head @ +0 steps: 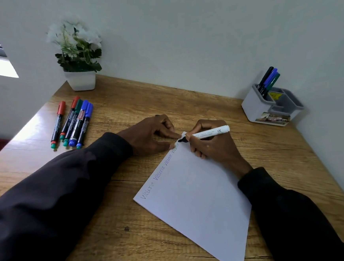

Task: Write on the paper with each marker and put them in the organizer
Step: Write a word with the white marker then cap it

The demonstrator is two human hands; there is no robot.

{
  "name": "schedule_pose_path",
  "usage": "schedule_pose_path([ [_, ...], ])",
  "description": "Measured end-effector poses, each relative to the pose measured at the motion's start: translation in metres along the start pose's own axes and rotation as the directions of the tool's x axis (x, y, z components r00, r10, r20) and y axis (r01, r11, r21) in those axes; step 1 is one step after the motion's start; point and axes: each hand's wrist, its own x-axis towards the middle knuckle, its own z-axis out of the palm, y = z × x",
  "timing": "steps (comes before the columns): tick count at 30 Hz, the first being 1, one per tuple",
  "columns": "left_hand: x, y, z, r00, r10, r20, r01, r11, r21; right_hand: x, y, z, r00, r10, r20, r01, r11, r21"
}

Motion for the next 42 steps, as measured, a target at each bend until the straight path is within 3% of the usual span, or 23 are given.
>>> schedule_pose_path([
  [42, 0.001, -0.009, 0.001, 0.999, 0.033, -0.003, -0.033, 0.998, 0.054, 0.001, 0.002, 0.0, 1.0, -0.013, -0.027, 0.013, 1.0, -0.005],
])
